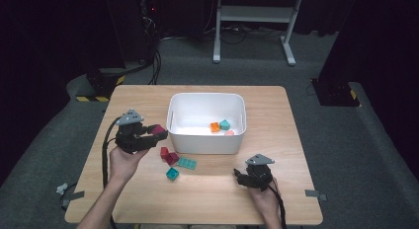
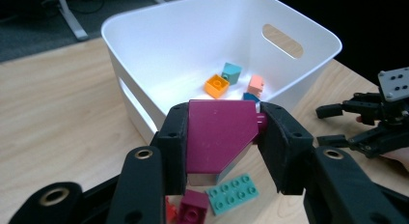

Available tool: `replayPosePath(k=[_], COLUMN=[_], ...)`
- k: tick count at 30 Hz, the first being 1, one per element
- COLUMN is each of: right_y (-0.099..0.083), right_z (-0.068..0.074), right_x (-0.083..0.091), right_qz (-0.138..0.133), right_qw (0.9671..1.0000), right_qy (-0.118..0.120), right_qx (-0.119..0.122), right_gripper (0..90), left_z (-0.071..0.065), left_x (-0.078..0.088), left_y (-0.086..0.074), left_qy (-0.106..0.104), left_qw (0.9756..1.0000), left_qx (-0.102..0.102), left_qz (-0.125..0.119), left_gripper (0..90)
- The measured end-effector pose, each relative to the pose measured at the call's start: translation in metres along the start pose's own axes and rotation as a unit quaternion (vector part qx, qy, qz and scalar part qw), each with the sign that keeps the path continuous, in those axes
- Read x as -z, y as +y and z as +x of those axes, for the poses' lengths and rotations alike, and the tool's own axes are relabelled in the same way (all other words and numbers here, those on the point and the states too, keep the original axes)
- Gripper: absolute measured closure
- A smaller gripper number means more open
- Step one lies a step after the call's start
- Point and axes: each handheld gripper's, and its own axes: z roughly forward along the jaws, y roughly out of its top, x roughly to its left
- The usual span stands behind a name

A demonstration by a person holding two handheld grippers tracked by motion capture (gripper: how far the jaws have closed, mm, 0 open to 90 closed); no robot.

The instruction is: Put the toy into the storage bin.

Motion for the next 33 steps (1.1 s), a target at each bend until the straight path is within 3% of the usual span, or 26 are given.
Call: replayPosePath(k=[7,12,17,25,33], right_y=[0.000,0.000,0.000,0.000,0.000], right_z=[0.000,0.000,0.000,0.000,0.000], right_x=[0.000,0.000,0.000,0.000,0.000], right_qz=[0.000,0.000,0.000,0.000,0.000], right_qw=[1.0000,1.0000,1.0000,1.0000,1.0000], right_qy=[0.000,0.000,0.000,0.000,0.000], right_qx=[0.000,0.000,0.000,0.000,0.000], right_gripper=[30.6,30.5,30.5,30.5,30.5], left_z=[0.006,0.007,0.005,0.008,0.004], left_x=[-0.005,-0.015,-0.034,-0.070,-0.090], left_y=[0.026,0.034,0.048,0.054,0.056], left_qy=[0.002,-0.006,-0.019,-0.040,-0.037], left_qw=[0.9999,0.9999,0.9997,0.9992,0.9991], left_qx=[-0.010,-0.006,-0.012,-0.008,-0.016], left_qz=[-0.009,-0.015,-0.012,0.003,0.013], left_gripper=[56.7,56.6,56.6,56.6,56.2])
